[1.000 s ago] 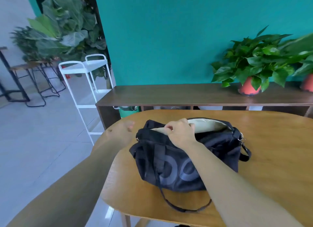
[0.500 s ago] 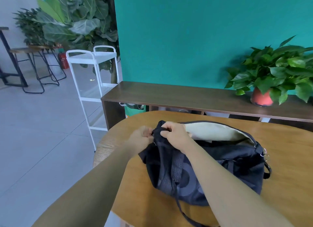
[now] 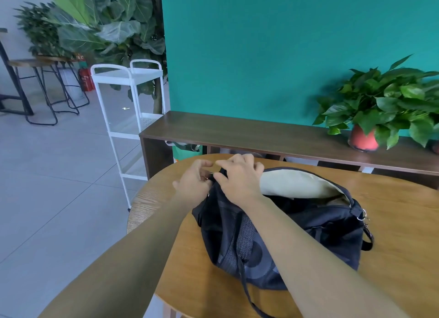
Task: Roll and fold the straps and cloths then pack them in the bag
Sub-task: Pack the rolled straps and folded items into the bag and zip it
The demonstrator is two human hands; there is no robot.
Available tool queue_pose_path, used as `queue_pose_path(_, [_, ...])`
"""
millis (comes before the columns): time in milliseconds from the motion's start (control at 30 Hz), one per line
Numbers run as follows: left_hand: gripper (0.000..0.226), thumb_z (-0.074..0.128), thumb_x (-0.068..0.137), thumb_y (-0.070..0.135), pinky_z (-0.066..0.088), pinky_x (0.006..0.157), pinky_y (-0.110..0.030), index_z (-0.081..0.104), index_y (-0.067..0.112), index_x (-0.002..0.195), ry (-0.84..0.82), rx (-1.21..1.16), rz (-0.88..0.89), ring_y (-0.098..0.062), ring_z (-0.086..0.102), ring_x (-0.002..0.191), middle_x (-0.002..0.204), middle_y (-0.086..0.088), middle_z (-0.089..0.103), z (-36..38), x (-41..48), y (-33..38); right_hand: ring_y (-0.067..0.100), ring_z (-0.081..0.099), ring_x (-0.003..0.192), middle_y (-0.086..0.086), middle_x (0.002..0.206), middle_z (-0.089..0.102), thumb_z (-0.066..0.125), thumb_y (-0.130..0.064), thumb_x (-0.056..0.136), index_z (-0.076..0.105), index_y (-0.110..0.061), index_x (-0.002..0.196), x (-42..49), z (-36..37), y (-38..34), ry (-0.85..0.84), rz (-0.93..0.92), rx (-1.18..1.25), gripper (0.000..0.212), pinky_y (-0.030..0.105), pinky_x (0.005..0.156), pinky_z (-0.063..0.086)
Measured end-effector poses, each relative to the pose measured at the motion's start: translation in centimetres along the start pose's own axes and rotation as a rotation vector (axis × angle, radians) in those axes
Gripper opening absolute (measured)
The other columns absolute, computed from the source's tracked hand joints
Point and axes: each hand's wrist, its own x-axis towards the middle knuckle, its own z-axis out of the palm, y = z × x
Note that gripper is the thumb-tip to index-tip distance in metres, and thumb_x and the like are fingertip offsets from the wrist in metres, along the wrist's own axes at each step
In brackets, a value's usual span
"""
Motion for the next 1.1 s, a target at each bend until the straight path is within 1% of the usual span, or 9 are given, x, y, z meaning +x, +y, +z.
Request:
queue_pose_path(133, [0.054,0.059,0.083,0.014,0.039,0.099,-0.051,0.041,0.059,0.106,0.004,0.114,0.065,-0.009,0.061,0.094,0.094,0.017,0.064,-1.2,-1.4,2.1,0.024,0.033,0.111,0.0,0.114,0.055,0.043,-0.035,0.096,0.066,-0.031,0.108,0.7,0.7,-0.8,-0.153,0.063,0.005,0.027,0.04,0.084,0.022])
queue_pose_path(267, [0.042,0.06,0.091,0.022,0.039,0.1,-0.045,0.044,0.039,0.125,0.067,0.318,0.103,-0.007,0.055,0.103,0.106,0.017,0.063,-2.3,-2.3,2.5,0.022,0.039,0.108,-0.002,0.109,0.059,0.047,-0.03,0.096,0.069,-0.029,0.103,1.0,0.7,-1.0,-0.138,0.077,0.028,0.024,0.038,0.08,0.023])
queue_pose_path(433, [0.016,0.049,0.096,0.028,0.029,0.093,-0.039,0.06,0.037,0.104,0.137,0.604,0.116,-0.015,0.053,0.101,0.093,0.016,0.059,-1.9,-2.3,2.2,0.02,0.051,0.1,-0.007,0.098,0.067,0.049,-0.025,0.094,0.07,-0.03,0.088,1.0,0.9,-1.1,0.011,0.282,0.193,0.023,0.035,0.08,0.026])
queue_pose_path(533, [0.023,0.042,0.095,0.02,0.025,0.093,-0.039,0.054,0.034,0.081,0.15,0.669,0.074,-0.015,0.049,0.088,0.071,0.013,0.05,-2.2,-2.4,2.4,0.018,0.053,0.095,-0.009,0.09,0.066,0.05,-0.026,0.093,0.064,-0.03,0.077,0.8,0.7,-0.5,0.038,0.306,0.143,0.021,0.035,0.08,0.026])
queue_pose_path(633, [0.031,0.036,0.092,0.013,0.024,0.091,-0.038,0.046,0.027,0.066,0.18,0.743,0.033,-0.017,0.047,0.082,0.064,0.009,0.043,-2.4,-2.7,3.1,0.018,0.05,0.094,-0.009,0.086,0.064,0.049,-0.025,0.093,0.066,-0.029,0.081,0.3,0.3,0.5,0.094,0.32,0.093,0.021,0.035,0.079,0.025])
queue_pose_path(833, [0.02,0.047,0.096,0.018,0.026,0.092,-0.037,0.063,0.029,0.089,0.2,0.754,-0.043,-0.018,0.033,0.085,0.071,0.008,0.045,-2.1,-3.1,3.7,0.022,0.051,0.079,-0.004,0.076,0.062,0.046,-0.024,0.094,0.068,-0.022,0.084,-1.0,-0.6,3.7,0.194,0.497,0.157,0.024,0.035,0.075,0.021])
queue_pose_path(900, [0.02,0.048,0.095,0.019,0.027,0.098,-0.039,0.062,0.033,0.098,0.163,0.736,-0.026,-0.021,0.037,0.098,0.083,0.01,0.05,-1.8,-3.7,4.6,0.022,0.048,0.074,-0.003,0.071,0.058,0.046,-0.025,0.094,0.068,-0.021,0.083,-1.6,-0.5,4.3,0.196,0.51,0.17,0.024,0.035,0.074,0.021])
queue_pose_path(1000, [0.043,0.05,0.088,0.018,0.019,0.109,-0.041,0.053,0.038,0.126,0.022,0.607,0.094,-0.022,0.031,0.132,0.129,0.006,0.049,-0.6,-4.6,6.6,0.023,0.051,0.077,-0.004,0.072,0.06,0.047,-0.027,0.093,0.068,-0.023,0.084,-1.9,-0.4,4.5,0.194,0.491,0.213,0.024,0.036,0.074,0.021])
queue_pose_path(1100, [0.047,0.05,0.086,0.021,0.017,0.101,-0.044,0.05,0.038,0.13,-0.067,0.579,0.28,-0.018,0.027,0.133,0.134,0.013,0.049,1.6,-4.3,7.4,0.021,0.054,0.087,-0.005,0.082,0.067,0.047,-0.026,0.091,0.069,-0.025,0.086,-1.9,-0.5,4.3,0.188,0.454,0.245,0.023,0.036,0.076,0.022])
